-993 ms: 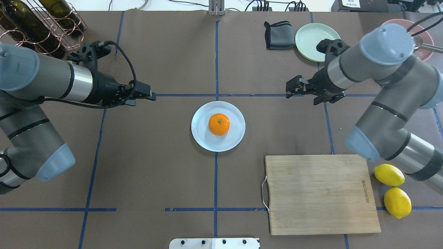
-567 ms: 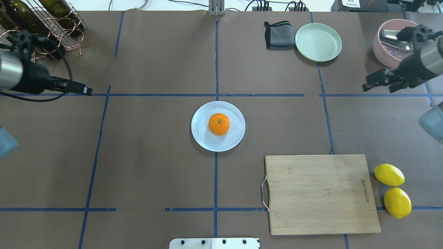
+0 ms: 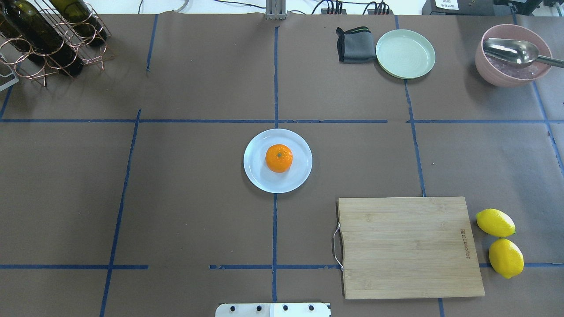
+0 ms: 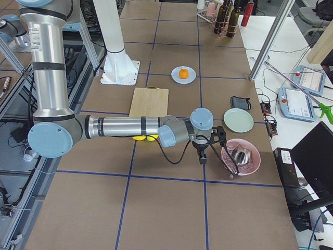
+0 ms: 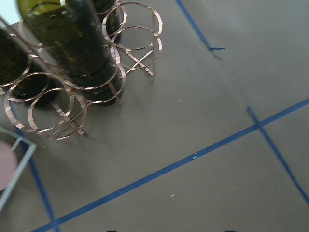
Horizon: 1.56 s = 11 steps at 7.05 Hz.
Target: Pick orange to plate
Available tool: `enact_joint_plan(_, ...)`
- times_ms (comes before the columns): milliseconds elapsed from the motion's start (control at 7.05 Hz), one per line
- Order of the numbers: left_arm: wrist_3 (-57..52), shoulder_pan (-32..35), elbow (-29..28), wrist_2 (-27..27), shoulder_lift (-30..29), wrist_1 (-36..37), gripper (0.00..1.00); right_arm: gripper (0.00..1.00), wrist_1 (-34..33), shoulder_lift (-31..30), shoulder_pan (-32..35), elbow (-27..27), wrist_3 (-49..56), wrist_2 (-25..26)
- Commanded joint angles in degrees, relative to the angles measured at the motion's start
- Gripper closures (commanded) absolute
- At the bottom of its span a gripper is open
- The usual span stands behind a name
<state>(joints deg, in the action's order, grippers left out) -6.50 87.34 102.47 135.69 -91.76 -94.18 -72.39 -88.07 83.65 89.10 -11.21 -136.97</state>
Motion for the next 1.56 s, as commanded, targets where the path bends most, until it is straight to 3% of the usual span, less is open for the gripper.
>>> enact_joint_plan(0,-10.11,6.35,0.89,0.45,0.43,17.18,0.00,0.00,-4.92,0.00,4.23,0.10,1.80,-2.34)
enact_joint_plan(284,-10.20,6.27,-1.81,0.36,0.27,15.79,0.00,0.00,-7.39,0.09,1.71,0.98,5.75,-2.52)
enact_joint_plan(709,-10.46,1.78,-5.87,0.45,0.27,12.19,0.00,0.00,-20.46,-1.74,2.92,12.73,10.56,-2.61)
enact_joint_plan(1418,-10.90,1.69,-4.48,0.36,-0.44,10.86,0.00,0.00,-20.51,-3.60,3.01,11.98,13.23,-1.64)
